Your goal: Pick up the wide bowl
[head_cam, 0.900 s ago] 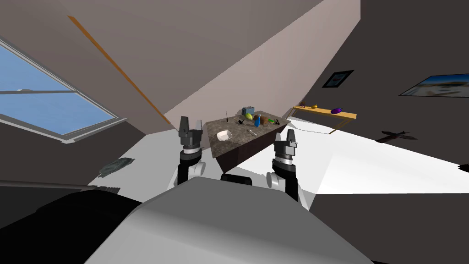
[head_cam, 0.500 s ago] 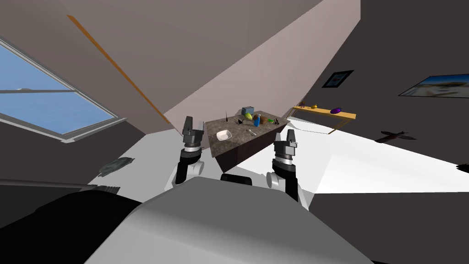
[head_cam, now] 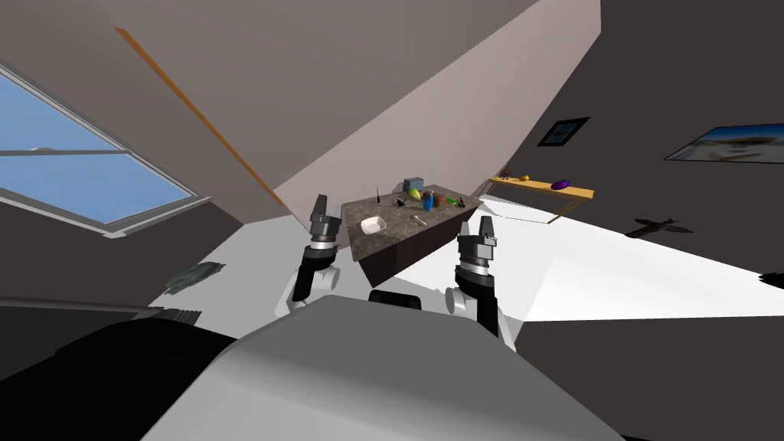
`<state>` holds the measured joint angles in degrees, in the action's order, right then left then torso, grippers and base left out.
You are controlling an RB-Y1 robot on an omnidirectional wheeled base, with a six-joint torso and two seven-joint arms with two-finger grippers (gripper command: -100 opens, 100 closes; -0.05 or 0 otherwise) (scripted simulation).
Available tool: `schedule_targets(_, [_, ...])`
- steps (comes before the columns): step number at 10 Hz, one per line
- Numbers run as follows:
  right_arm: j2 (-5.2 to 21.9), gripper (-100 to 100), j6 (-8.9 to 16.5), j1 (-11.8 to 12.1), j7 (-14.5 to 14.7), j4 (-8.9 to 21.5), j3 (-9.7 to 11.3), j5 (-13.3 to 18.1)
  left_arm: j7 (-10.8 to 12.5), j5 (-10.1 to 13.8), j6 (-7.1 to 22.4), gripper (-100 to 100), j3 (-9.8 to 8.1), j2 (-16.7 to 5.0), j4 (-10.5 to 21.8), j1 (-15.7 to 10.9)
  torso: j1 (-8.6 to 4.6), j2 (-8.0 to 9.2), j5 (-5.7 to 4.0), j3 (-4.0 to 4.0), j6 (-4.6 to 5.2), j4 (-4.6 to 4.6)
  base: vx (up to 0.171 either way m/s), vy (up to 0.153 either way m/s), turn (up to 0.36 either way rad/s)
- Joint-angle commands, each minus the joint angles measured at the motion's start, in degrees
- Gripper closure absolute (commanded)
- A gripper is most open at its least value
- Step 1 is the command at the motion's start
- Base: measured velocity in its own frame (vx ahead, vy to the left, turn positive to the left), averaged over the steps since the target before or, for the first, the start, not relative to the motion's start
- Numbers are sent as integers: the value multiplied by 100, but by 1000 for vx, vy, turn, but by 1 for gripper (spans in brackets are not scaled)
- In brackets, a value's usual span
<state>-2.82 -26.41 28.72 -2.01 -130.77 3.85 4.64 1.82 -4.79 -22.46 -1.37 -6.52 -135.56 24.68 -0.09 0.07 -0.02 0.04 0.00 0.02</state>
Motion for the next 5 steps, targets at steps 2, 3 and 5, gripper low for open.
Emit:
schedule_targets(2, [0,0,0,0,0,0,0,0,51,60,364,-100,-86,-31,18,-74,-1,1,0,0,0,0,-19,-22,-2])
schedule_targets(3, [0,0,0,0,0,0,0,0,96,113,532,-100,-162,-49,49,-130,2,-1,0,0,0,0,-29,-27,-4])
schedule_targets(5, [0,0,0,0,0,0,0,0,144,169,880,-100,-242,-63,81,-189,0,1,0,0,0,0,-25,-27,-3])
